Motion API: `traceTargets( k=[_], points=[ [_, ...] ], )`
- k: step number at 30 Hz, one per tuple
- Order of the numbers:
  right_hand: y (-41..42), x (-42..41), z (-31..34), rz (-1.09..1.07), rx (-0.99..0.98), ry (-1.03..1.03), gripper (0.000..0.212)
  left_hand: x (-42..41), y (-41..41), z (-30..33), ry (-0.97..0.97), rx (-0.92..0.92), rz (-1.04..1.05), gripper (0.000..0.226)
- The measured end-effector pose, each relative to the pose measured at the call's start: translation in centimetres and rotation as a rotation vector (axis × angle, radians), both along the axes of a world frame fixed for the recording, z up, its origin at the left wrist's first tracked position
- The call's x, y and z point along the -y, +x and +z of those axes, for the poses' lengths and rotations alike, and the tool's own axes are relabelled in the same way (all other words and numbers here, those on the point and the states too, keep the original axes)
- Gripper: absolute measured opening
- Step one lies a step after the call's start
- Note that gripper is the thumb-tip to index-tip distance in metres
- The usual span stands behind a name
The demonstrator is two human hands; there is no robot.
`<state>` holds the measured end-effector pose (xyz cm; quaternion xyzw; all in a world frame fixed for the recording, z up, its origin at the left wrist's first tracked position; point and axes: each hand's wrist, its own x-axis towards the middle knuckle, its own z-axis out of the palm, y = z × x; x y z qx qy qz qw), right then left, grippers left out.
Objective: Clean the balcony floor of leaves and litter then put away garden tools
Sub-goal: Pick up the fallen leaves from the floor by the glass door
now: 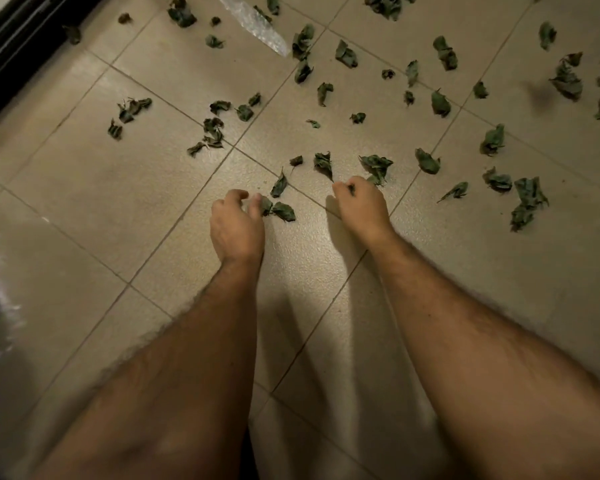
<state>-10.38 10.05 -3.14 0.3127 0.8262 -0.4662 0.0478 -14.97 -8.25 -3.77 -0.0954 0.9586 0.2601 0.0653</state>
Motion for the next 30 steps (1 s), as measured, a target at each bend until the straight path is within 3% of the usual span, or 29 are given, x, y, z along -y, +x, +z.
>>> traceTargets(
  k=[5, 10, 14, 17, 20, 23, 28, 30],
  points=[
    [-1.4, 2.8, 0.9, -0.176, -0.035, -0.222, 0.031, -0.3, -0.1, 0.0, 0.074, 0.089, 0.025, 0.025],
    [-1.7, 4.9, 0.4, 0.157, 0.049, 0.040, 0.010, 0.3, 0.7, 0.6, 0.268, 0.082, 0.187, 0.017],
    [-1.8, 6.4, -0.2, 0.342, 0.067, 0.196, 0.034, 1.0, 0.6, 1.2, 0.387, 0.084, 0.300, 0.016],
    [-1.7, 7.1, -0.6, 0.400, 0.049, 0.380, 0.028, 1.2, 0.0, 1.3, 0.504, 0.075, 0.296, 0.013],
    [-1.6, 6.8, -0.5, 0.371, 0.026, 0.376, 0.020, 0.4, -0.8, 1.4, 0.629, 0.106, 0.245, 0.012],
    [-1.9, 5.3, 0.1, 0.169, -0.030, 0.100, 0.016, -0.9, -1.5, 1.8, 0.518, 0.094, 0.079, 0.020],
    [-2.6, 2.2, 1.0, -0.487, -0.100, -0.752, 0.015, -3.0, -2.5, 1.7, 0.248, 0.054, -0.171, 0.019],
    [-2.6, 1.2, 1.1, -0.632, -0.128, -0.999, 0.015, -3.6, -2.7, 1.3, 0.156, 0.047, -0.203, 0.030]
  ],
)
